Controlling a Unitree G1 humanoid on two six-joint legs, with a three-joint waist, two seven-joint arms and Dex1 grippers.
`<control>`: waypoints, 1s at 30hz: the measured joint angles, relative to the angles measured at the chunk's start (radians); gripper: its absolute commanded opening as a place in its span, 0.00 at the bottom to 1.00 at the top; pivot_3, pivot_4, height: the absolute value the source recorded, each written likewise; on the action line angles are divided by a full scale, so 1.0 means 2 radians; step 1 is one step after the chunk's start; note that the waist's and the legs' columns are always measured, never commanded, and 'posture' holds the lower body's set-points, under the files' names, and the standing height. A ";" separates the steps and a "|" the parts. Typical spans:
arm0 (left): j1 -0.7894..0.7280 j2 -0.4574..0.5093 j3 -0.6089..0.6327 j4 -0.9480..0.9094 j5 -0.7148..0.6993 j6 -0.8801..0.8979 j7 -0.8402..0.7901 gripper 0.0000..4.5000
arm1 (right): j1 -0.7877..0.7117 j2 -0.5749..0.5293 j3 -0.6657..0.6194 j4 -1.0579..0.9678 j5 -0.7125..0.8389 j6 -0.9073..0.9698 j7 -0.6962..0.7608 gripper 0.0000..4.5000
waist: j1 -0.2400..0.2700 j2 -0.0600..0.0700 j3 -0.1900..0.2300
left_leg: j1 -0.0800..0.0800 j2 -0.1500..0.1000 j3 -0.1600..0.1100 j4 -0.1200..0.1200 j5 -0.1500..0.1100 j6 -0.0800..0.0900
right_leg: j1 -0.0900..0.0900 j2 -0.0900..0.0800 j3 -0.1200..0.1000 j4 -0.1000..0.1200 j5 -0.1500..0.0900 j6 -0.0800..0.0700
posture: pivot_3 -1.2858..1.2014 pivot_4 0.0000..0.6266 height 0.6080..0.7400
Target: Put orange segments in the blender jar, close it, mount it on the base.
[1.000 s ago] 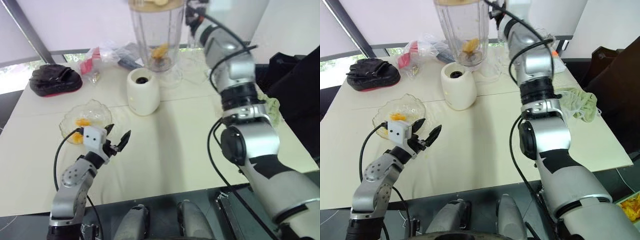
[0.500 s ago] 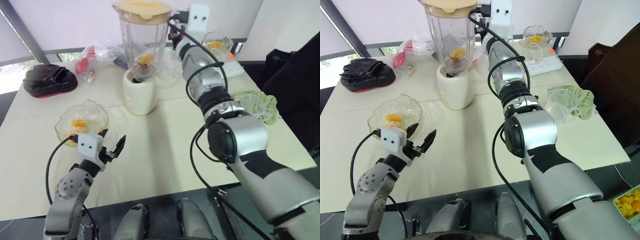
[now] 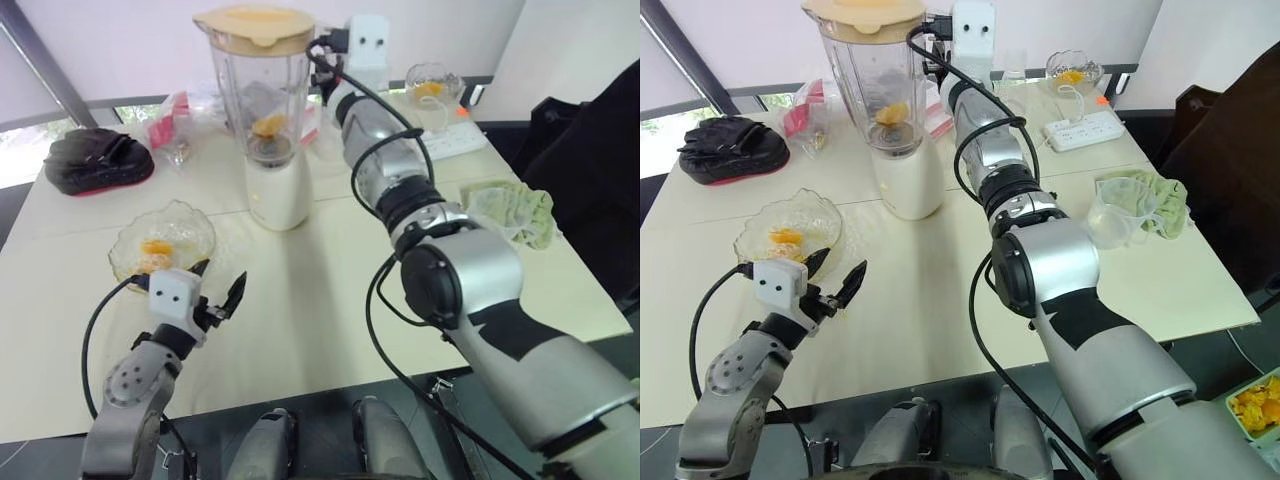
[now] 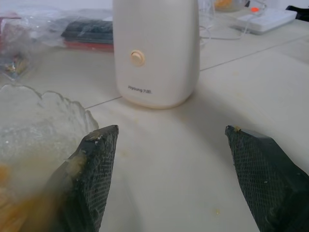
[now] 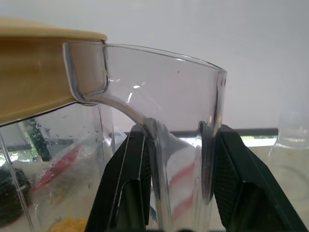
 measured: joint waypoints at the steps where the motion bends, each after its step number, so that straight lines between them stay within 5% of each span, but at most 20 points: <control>1: 0.002 0.000 0.000 -0.003 0.001 0.000 0.001 0.81 | 0.000 0.000 0.006 0.001 -0.009 -0.006 -0.004 0.33 | 0.000 0.000 0.000 | 0.000 0.000 0.000 0.000 0.000 0.000 | 0.000 0.000 0.000 0.000 0.000 0.000 | 0.52 0.24 1.00; 30: 0.005 -0.004 -0.010 -0.010 0.002 0.009 0.013 0.81 | 0.005 0.011 -0.029 0.019 -0.014 -0.064 -0.036 0.33 | -0.009 0.000 0.000 | 0.000 0.000 0.000 0.000 0.000 0.000 | 0.000 0.000 0.000 0.000 0.000 0.000 | 0.52 0.24 1.00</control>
